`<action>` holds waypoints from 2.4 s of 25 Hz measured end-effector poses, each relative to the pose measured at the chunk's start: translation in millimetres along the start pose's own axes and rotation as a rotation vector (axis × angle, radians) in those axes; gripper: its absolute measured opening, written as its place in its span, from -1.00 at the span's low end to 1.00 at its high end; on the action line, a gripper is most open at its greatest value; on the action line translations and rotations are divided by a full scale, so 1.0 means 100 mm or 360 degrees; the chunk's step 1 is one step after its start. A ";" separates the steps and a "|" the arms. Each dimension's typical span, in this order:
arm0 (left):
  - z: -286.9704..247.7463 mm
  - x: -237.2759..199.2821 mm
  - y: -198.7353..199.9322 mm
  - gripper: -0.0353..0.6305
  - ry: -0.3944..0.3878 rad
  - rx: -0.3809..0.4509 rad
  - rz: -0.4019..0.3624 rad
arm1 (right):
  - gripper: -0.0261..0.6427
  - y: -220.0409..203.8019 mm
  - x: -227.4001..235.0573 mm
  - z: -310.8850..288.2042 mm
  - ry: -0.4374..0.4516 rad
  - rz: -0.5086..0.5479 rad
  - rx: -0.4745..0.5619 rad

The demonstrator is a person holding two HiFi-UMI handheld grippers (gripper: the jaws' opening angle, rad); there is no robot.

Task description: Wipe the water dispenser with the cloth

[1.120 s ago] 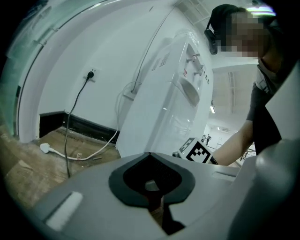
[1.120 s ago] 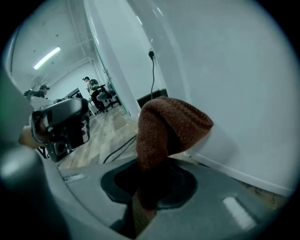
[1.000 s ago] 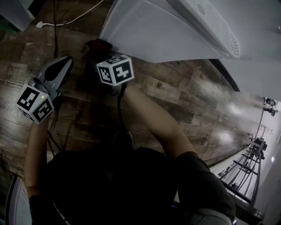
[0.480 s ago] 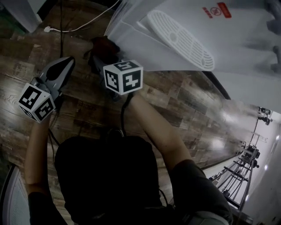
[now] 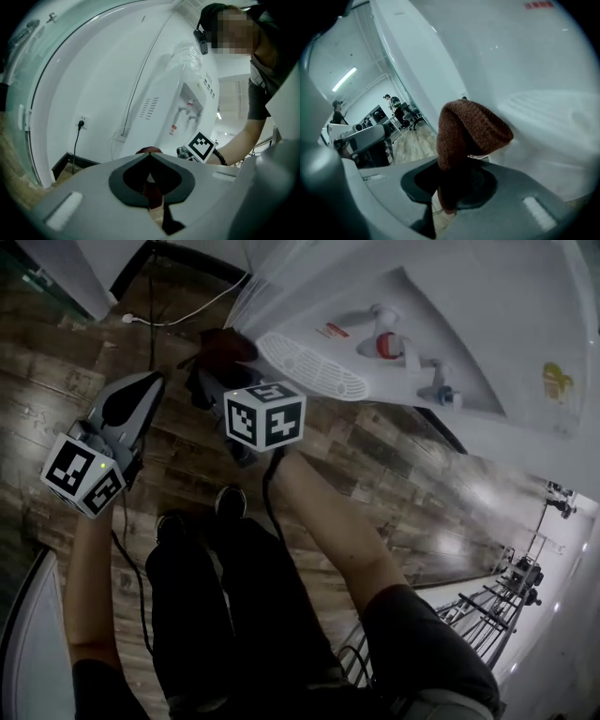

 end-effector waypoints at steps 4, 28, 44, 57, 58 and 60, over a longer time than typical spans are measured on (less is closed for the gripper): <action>0.09 0.27 0.45 -0.84 -0.0020 -0.0042 0.0017 | -0.74 0.39 -0.25 0.25 0.0002 -0.0051 0.0016; 0.28 1.51 2.71 -0.84 -0.0159 0.0117 -0.0072 | -0.74 2.44 -1.50 2.13 -0.0003 0.0134 0.0393; 1.29 2.28 3.23 -0.84 -0.0335 0.0149 -0.0210 | -0.74 2.04 -2.58 3.45 -0.0232 0.0194 0.0525; 1.78 3.04 3.10 -0.84 -0.0470 0.0141 -0.0227 | -0.74 1.30 -2.80 4.58 -0.0468 -0.0013 0.0742; 1.83 3.13 3.10 -0.84 -0.0470 0.0158 -0.0239 | -0.74 1.22 -2.82 4.67 -0.0476 -0.0023 0.0749; 1.96 3.34 3.04 -0.84 -0.0472 0.0172 -0.0259 | -0.74 1.01 -2.88 4.85 -0.0497 -0.0013 0.0761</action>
Point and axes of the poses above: the fingertips, and each gripper's own axes: z backward along the fingers, x to its right, y out of its top, the point moved 4 cm from there along z, backward along the fingers, and after that the axes turned 2 degrees about x, right-handed, at the moved point
